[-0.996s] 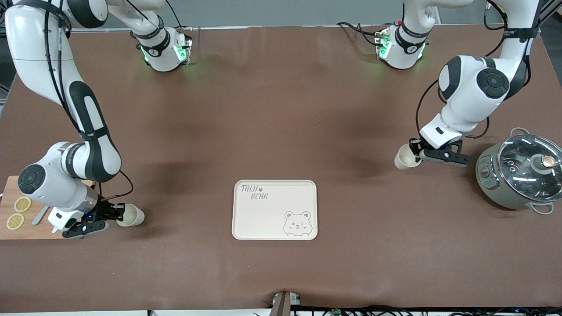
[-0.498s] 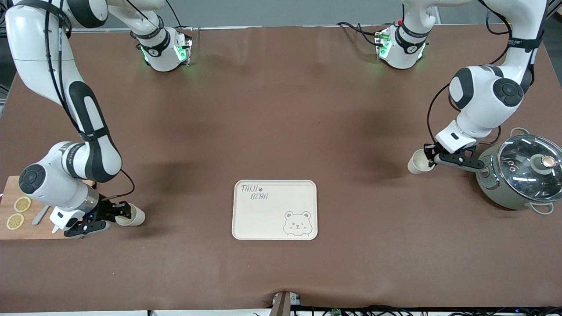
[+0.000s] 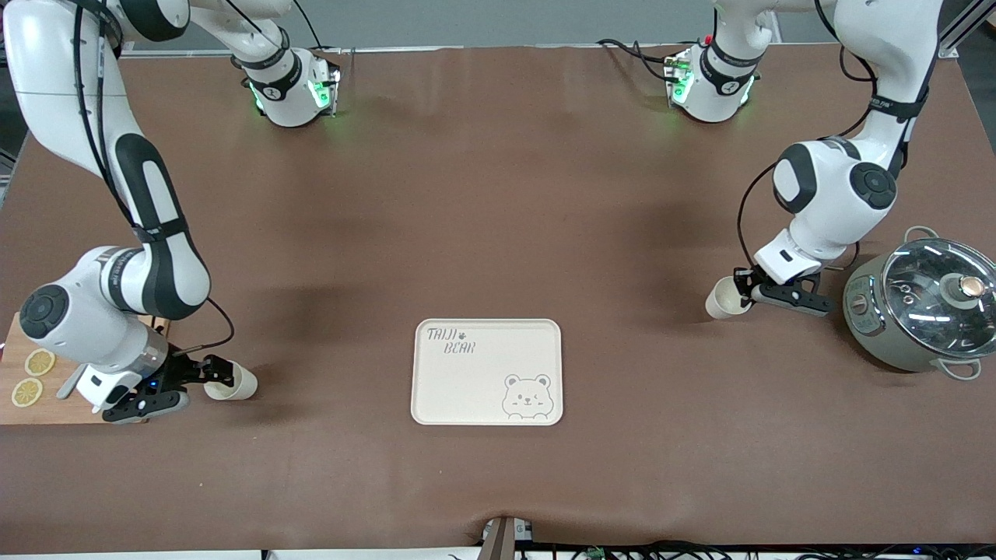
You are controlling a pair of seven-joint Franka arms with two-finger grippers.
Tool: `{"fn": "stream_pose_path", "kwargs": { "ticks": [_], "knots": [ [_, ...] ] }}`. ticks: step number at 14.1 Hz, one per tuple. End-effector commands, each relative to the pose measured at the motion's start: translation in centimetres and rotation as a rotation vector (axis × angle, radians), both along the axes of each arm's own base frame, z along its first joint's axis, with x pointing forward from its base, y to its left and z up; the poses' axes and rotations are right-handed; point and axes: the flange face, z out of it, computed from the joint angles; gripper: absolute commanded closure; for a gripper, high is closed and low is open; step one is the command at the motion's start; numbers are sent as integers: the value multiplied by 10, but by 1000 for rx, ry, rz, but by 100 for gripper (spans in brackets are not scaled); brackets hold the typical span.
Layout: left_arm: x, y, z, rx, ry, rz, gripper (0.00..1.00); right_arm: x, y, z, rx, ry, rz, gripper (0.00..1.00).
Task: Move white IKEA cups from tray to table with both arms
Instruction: 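Set the cup beside the cutting board with the right gripper and release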
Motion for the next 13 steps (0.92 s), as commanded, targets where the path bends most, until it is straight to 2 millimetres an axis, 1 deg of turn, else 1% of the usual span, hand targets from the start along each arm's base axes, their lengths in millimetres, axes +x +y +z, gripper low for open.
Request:
{"fn": "stream_pose_path", "kwargs": {
  "ticks": [1,4,8,9,10,11,12,13],
  "knots": [
    [1,1,-6,-5,-21,1,100,-8,2,42,23,11,13,0],
    [2,-1,-12,-3,-24,0,100,-20,2,91,36,40,16,0],
    [3,-1,-13,-1,-29,-10,100,-42,-7,149,47,84,-3,0],
    [4,-3,-13,3,-33,-31,77,-50,-7,167,53,98,-21,0],
    [5,-2,-12,7,-36,-50,65,-57,-5,183,58,113,-40,0],
    [5,-2,-13,8,-35,-53,49,-65,-4,199,64,124,-59,0],
    [4,-2,-15,8,-32,-53,41,-74,-3,217,70,131,-81,0],
    [4,-3,-15,8,-32,-55,11,-81,-2,230,72,140,-91,0]
  ]
}}
